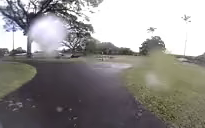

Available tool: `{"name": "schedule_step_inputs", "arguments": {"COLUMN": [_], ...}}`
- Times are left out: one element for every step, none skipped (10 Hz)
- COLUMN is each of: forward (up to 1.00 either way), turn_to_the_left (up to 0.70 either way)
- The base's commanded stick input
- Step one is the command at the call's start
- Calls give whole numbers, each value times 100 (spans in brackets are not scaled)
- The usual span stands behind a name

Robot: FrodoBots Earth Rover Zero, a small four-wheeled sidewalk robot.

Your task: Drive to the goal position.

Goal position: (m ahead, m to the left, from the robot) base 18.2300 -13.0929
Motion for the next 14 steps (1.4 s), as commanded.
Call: {"name": "schedule_step_inputs", "arguments": {"forward": [85,85,85,85,85,85,85,85,85,85,85,85,85,85], "turn_to_the_left": [13,0,0,0,0,0,0,0,0,0,0,0,0,0]}}
